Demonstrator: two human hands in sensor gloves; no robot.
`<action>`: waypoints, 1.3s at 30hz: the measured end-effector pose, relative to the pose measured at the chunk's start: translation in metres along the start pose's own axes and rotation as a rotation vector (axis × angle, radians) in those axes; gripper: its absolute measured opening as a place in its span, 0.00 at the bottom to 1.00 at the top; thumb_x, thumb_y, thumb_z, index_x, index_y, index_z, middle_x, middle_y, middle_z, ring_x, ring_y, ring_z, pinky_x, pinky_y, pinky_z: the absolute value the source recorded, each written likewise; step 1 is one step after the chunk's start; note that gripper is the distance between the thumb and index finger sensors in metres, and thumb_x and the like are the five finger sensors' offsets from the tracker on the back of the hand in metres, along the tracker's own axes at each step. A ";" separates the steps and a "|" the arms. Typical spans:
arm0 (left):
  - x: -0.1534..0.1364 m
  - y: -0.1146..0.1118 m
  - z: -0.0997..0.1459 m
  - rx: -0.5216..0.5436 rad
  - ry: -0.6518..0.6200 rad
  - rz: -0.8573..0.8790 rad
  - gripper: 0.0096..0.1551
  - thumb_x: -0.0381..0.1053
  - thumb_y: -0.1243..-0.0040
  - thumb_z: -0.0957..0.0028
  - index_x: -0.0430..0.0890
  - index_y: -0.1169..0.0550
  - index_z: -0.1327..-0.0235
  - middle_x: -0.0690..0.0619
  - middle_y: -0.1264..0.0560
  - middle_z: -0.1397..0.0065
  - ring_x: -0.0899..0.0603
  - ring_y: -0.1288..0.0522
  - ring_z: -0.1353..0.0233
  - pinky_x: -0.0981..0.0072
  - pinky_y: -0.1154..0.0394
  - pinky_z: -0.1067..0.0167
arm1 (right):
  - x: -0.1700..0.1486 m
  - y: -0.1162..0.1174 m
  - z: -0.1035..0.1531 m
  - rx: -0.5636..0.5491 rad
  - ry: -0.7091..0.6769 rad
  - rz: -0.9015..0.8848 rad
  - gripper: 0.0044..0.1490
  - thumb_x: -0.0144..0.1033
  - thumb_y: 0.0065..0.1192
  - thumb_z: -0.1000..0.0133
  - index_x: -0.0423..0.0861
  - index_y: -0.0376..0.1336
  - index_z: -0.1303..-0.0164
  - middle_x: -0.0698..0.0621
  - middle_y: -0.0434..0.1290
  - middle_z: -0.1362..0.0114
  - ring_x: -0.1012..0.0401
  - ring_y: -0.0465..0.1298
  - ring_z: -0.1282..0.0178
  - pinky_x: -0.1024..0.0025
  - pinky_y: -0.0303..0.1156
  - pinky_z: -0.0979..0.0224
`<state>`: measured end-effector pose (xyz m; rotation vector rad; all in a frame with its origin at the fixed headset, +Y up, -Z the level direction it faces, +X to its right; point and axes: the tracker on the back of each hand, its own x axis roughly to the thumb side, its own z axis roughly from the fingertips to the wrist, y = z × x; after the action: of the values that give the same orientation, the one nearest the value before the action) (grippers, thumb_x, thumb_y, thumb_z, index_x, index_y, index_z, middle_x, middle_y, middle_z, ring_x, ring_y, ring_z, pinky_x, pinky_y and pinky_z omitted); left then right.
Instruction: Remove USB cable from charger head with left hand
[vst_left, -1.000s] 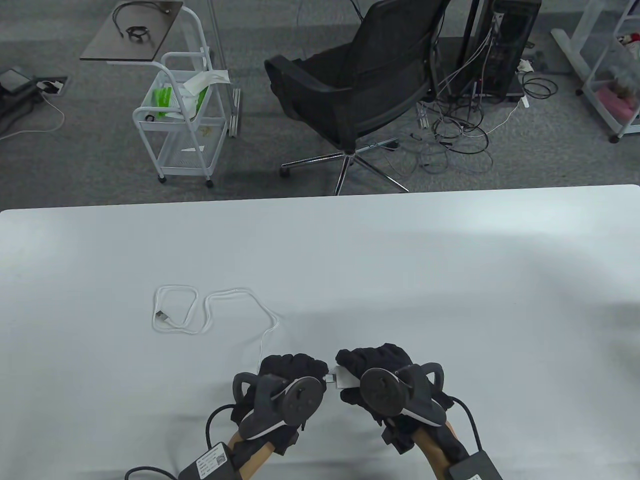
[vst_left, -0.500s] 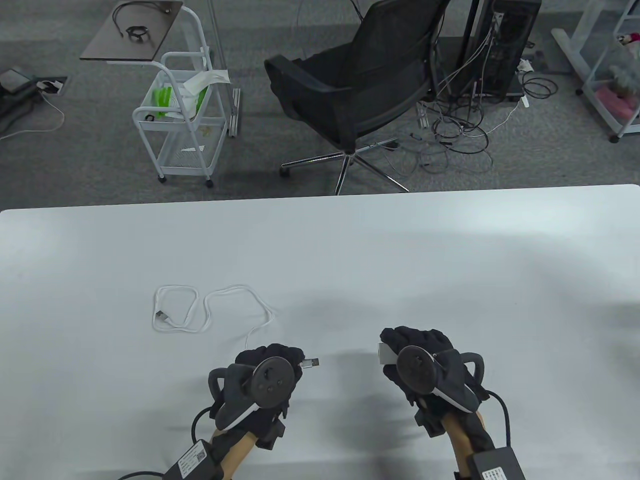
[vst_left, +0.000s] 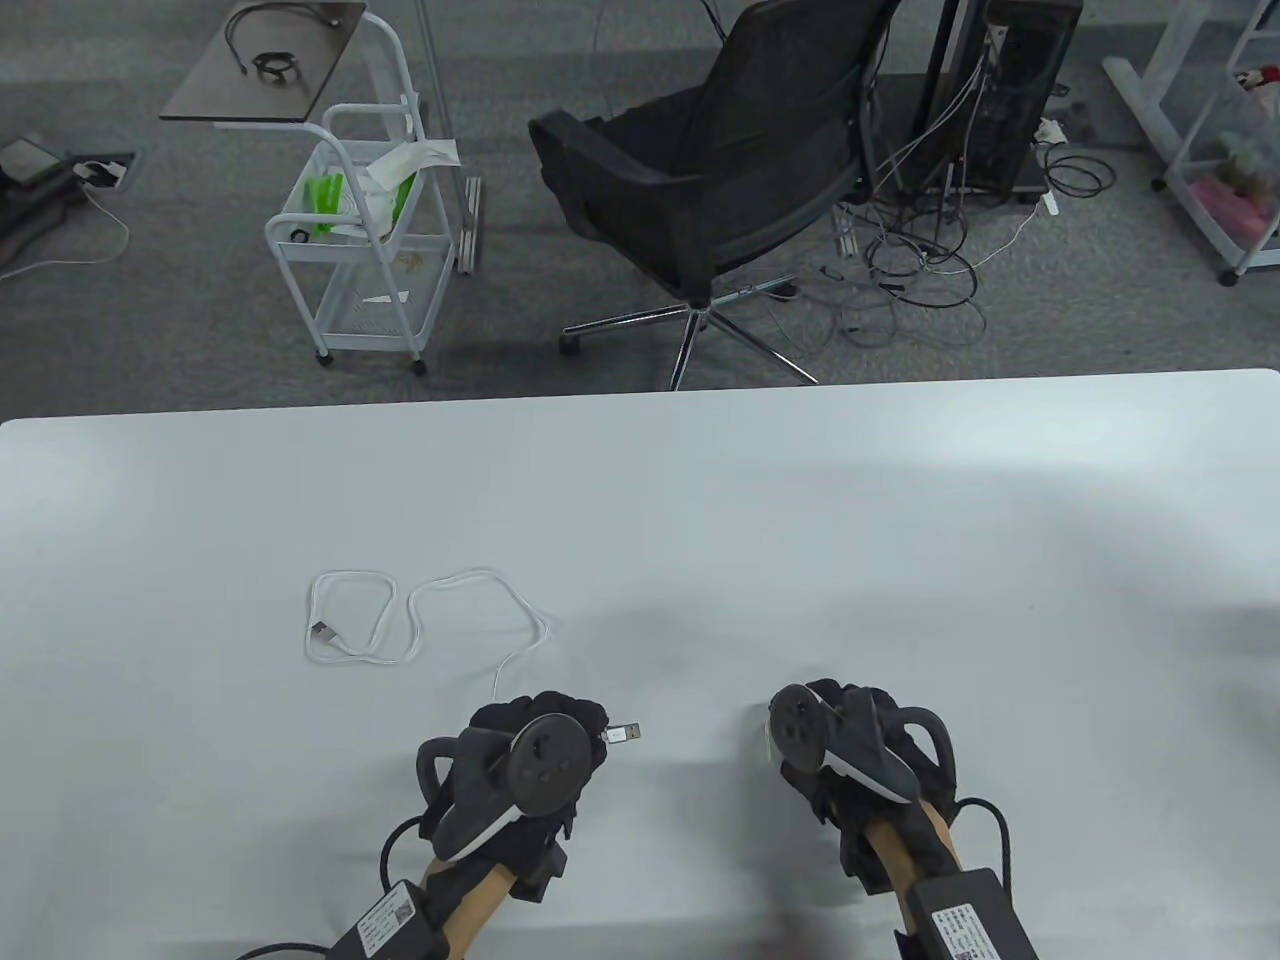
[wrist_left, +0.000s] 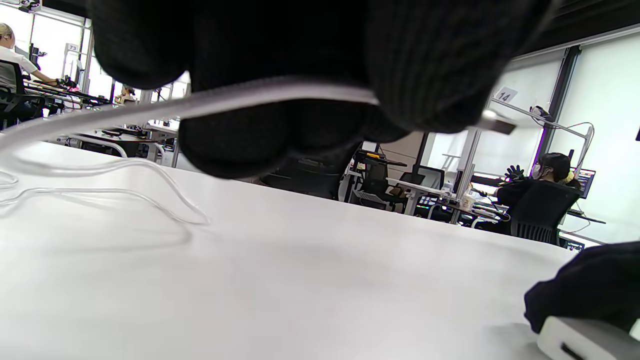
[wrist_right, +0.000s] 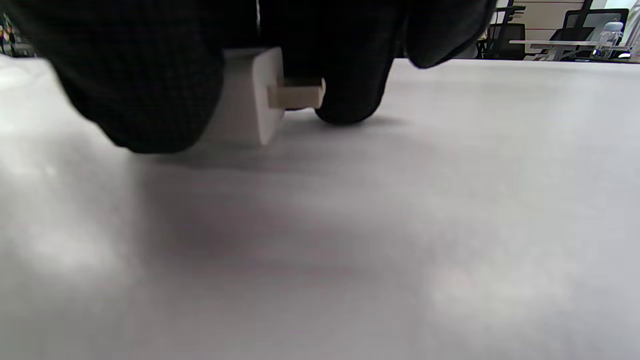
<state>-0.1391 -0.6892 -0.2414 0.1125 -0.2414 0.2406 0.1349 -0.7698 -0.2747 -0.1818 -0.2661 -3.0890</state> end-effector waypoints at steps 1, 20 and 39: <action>0.000 0.000 0.000 -0.004 0.003 -0.002 0.23 0.54 0.31 0.66 0.55 0.14 0.56 0.54 0.11 0.51 0.43 0.11 0.53 0.43 0.24 0.41 | 0.000 -0.001 0.000 -0.017 0.005 0.005 0.43 0.53 0.76 0.64 0.62 0.64 0.34 0.57 0.71 0.27 0.56 0.77 0.28 0.43 0.64 0.22; 0.006 -0.031 -0.010 -0.127 0.019 -0.156 0.22 0.57 0.28 0.70 0.58 0.11 0.61 0.56 0.09 0.54 0.43 0.10 0.54 0.43 0.23 0.41 | -0.025 -0.032 0.009 -0.062 0.061 -0.129 0.46 0.60 0.62 0.60 0.57 0.59 0.30 0.51 0.70 0.24 0.50 0.75 0.25 0.39 0.62 0.25; 0.039 -0.085 -0.050 -0.261 0.034 -0.402 0.22 0.56 0.26 0.71 0.60 0.10 0.61 0.57 0.08 0.54 0.44 0.09 0.54 0.44 0.22 0.42 | -0.030 -0.041 0.010 -0.121 0.064 -0.167 0.45 0.60 0.61 0.59 0.57 0.59 0.30 0.51 0.71 0.24 0.50 0.75 0.24 0.39 0.61 0.24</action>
<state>-0.0705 -0.7559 -0.2865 -0.1023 -0.2094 -0.1897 0.1635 -0.7267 -0.2754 -0.0667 -0.0960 -3.2710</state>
